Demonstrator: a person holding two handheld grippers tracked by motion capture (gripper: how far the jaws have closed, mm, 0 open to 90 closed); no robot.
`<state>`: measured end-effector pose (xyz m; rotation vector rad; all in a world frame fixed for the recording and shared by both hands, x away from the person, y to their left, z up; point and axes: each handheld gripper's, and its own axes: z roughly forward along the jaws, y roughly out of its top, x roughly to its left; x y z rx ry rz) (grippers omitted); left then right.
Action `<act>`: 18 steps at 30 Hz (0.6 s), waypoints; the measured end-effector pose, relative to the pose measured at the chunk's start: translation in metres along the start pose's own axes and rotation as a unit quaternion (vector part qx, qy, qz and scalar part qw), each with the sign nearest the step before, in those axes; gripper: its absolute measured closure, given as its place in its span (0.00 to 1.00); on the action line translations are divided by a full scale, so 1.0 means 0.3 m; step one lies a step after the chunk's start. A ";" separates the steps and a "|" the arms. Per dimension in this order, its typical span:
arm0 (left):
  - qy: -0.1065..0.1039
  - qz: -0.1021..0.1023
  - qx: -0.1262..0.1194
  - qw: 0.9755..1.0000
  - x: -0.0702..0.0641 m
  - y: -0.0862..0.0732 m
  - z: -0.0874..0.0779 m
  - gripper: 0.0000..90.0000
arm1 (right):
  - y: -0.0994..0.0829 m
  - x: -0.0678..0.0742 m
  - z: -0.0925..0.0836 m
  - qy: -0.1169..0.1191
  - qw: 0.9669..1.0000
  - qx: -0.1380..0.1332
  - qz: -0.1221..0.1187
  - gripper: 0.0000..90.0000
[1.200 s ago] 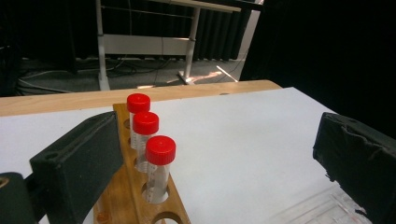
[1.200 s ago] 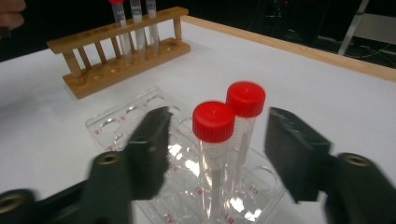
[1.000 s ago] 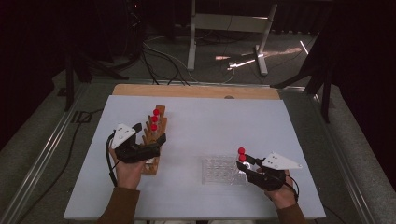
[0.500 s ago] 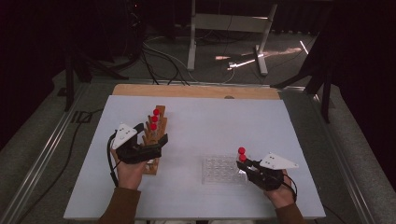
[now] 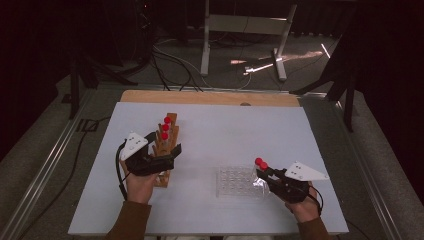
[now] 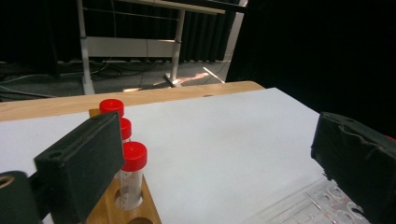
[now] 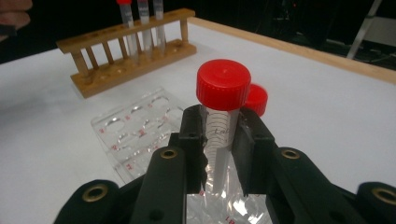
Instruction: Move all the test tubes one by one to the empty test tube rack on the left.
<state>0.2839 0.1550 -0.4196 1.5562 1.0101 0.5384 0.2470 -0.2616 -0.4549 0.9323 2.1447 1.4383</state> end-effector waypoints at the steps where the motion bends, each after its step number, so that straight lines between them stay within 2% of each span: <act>1: -0.002 0.000 -0.001 1.000 -0.002 0.001 0.000 0.04 | 0.004 0.000 -0.004 0.001 1.000 -0.002 0.000 0.83; 18: -0.049 0.019 0.005 0.999 -0.055 0.036 0.001 0.06 | 0.060 0.010 -0.045 0.011 0.999 -0.027 -0.014 0.83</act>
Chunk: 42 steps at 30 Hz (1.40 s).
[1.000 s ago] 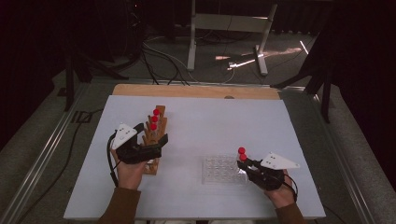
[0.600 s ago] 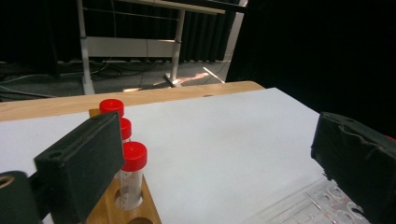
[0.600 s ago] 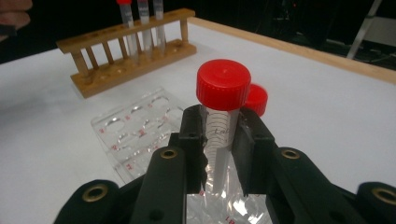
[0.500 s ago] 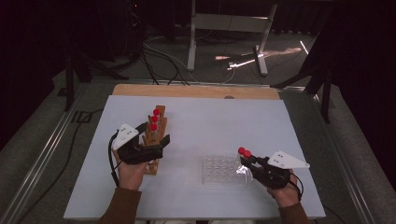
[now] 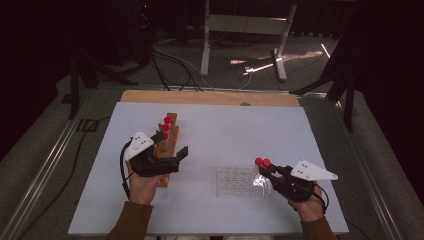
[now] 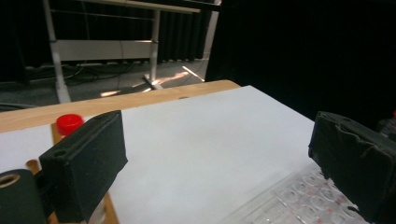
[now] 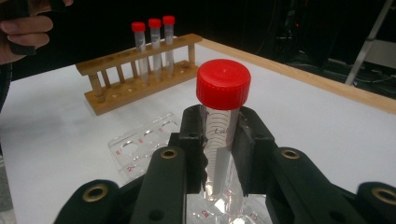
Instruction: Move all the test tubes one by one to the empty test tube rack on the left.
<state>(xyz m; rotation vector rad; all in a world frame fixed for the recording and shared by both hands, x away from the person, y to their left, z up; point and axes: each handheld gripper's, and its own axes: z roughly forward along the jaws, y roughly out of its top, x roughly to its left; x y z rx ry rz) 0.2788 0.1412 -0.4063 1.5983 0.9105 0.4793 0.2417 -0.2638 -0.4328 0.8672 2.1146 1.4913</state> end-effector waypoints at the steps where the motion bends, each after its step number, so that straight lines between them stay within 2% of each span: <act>1: -0.002 0.001 -0.001 1.000 -0.006 0.003 0.001 0.05 | 0.003 0.001 -0.002 0.001 1.000 -0.002 -0.002 0.83; 6: -0.022 0.012 -0.004 1.000 -0.039 0.022 0.001 0.07 | 0.026 0.016 -0.010 0.010 1.000 -0.012 -0.003 0.83; 11: -0.044 0.021 -0.008 0.999 -0.077 0.044 -0.001 0.08 | 0.046 0.042 0.002 0.020 1.000 -0.011 -0.014 0.83; 15: -0.065 0.027 -0.005 0.998 -0.107 0.060 0.003 0.08 | 0.051 0.054 0.016 0.029 0.999 -0.008 -0.013 0.83; 22: -0.105 0.044 0.013 0.993 -0.176 0.073 0.028 0.08 | 0.065 0.073 0.035 0.038 0.999 -0.004 -0.012 0.83; 26: -0.117 0.059 0.019 0.991 -0.222 0.071 0.051 0.10 | 0.072 0.083 0.041 0.044 0.999 -0.001 -0.011 0.83; 33: -0.150 0.063 0.031 0.986 -0.271 0.067 0.093 0.13 | 0.079 0.092 0.052 0.046 0.999 0.003 -0.011 0.83; 36: -0.160 0.060 0.030 0.985 -0.284 0.071 0.102 0.14 | 0.079 0.097 0.060 0.047 0.999 0.004 -0.012 0.83; 42: -0.169 0.069 0.039 0.982 -0.322 0.073 0.119 0.18 | 0.082 0.110 0.073 0.050 0.999 0.007 -0.011 0.83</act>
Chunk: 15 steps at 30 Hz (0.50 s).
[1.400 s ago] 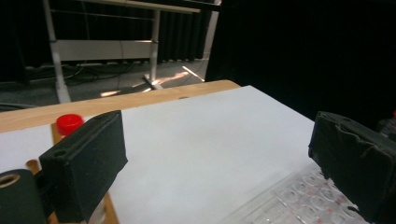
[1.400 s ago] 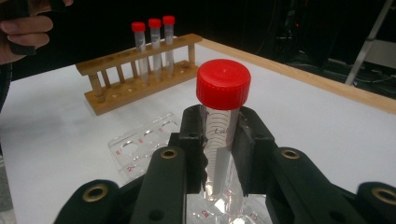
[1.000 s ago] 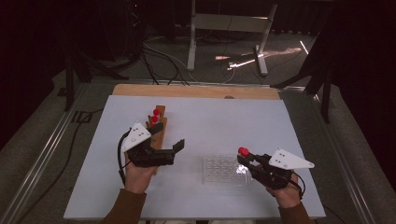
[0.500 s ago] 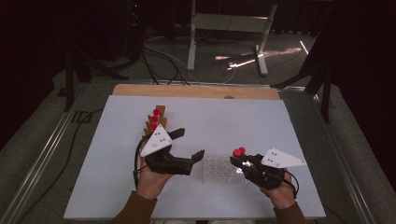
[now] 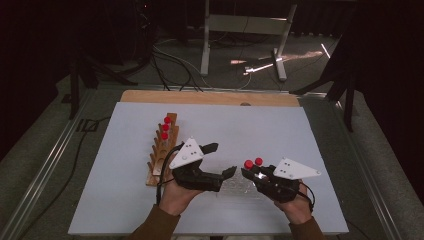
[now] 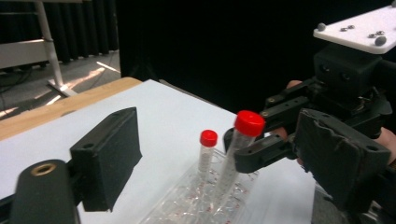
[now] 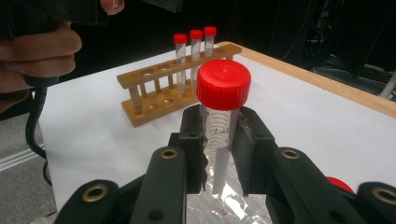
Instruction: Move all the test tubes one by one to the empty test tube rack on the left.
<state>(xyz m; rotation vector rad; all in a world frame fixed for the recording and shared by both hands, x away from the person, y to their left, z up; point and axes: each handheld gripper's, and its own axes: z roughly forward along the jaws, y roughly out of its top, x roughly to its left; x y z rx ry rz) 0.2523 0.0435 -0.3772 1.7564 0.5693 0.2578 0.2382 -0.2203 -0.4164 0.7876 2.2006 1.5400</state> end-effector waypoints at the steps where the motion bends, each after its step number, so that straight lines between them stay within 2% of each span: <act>1: -0.001 0.003 0.003 1.000 -0.005 0.000 0.006 0.18 | 0.000 0.001 0.002 0.000 1.000 0.001 0.000 0.83; 5: -0.010 0.012 0.017 1.000 -0.022 -0.002 0.037 0.26 | 0.001 0.008 0.010 0.003 1.000 0.004 -0.002 0.83; 9: -0.009 0.018 0.029 0.999 -0.035 -0.006 0.075 0.34 | 0.001 0.016 0.018 0.009 1.000 0.006 -0.003 0.83; 15: -0.021 0.014 0.032 0.999 -0.034 -0.012 0.111 0.54 | 0.002 0.019 0.020 0.014 1.000 0.006 -0.005 0.83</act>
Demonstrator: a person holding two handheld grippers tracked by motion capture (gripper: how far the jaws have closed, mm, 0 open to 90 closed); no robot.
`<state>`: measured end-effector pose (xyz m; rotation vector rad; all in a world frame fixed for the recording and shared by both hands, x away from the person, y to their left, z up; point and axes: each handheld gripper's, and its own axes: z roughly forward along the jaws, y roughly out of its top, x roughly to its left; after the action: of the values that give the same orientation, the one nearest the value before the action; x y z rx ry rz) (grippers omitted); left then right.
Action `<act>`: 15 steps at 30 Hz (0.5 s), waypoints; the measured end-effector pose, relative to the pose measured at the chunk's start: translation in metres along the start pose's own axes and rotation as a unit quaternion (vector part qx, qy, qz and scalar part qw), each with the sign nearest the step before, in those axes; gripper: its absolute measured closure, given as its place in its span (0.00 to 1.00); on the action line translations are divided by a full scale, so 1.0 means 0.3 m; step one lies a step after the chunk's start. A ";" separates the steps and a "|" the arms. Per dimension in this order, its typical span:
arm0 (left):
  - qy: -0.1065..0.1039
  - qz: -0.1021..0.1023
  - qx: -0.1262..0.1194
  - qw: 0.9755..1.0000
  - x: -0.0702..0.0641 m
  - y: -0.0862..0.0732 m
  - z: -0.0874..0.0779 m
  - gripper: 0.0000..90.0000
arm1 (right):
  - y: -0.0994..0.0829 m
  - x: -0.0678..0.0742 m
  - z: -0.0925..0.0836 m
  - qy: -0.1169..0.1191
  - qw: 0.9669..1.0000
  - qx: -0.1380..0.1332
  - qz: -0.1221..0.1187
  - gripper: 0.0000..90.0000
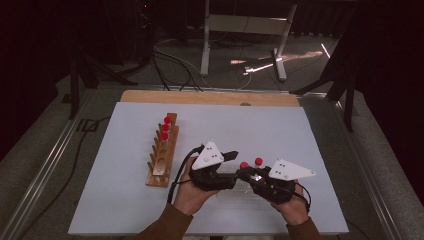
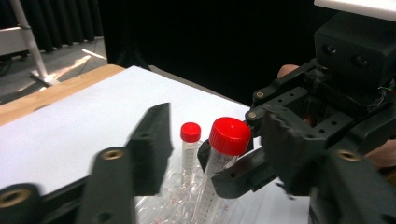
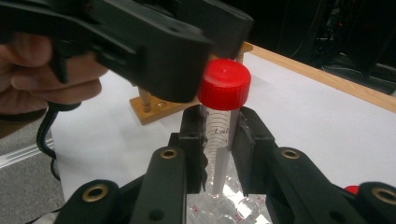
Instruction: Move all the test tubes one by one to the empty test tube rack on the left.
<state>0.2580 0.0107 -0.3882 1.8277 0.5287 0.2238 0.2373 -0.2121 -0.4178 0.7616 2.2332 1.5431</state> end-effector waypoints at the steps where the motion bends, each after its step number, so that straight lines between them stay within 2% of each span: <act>1: -0.001 0.000 0.001 1.000 0.000 0.000 0.004 0.58 | 0.000 0.000 0.000 0.000 1.000 0.000 0.000 0.83; 8: -0.016 0.003 0.009 1.000 -0.005 -0.003 0.018 0.76 | -0.003 -0.001 0.003 0.002 1.000 0.002 0.000 0.83; 15: -0.005 0.001 0.007 1.000 -0.003 -0.002 0.016 0.79 | -0.003 -0.003 0.004 0.003 1.000 0.000 0.003 0.80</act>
<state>0.2590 0.0064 -0.3901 1.8422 0.5226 0.2131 0.2383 -0.2120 -0.4192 0.7645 2.2379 1.5489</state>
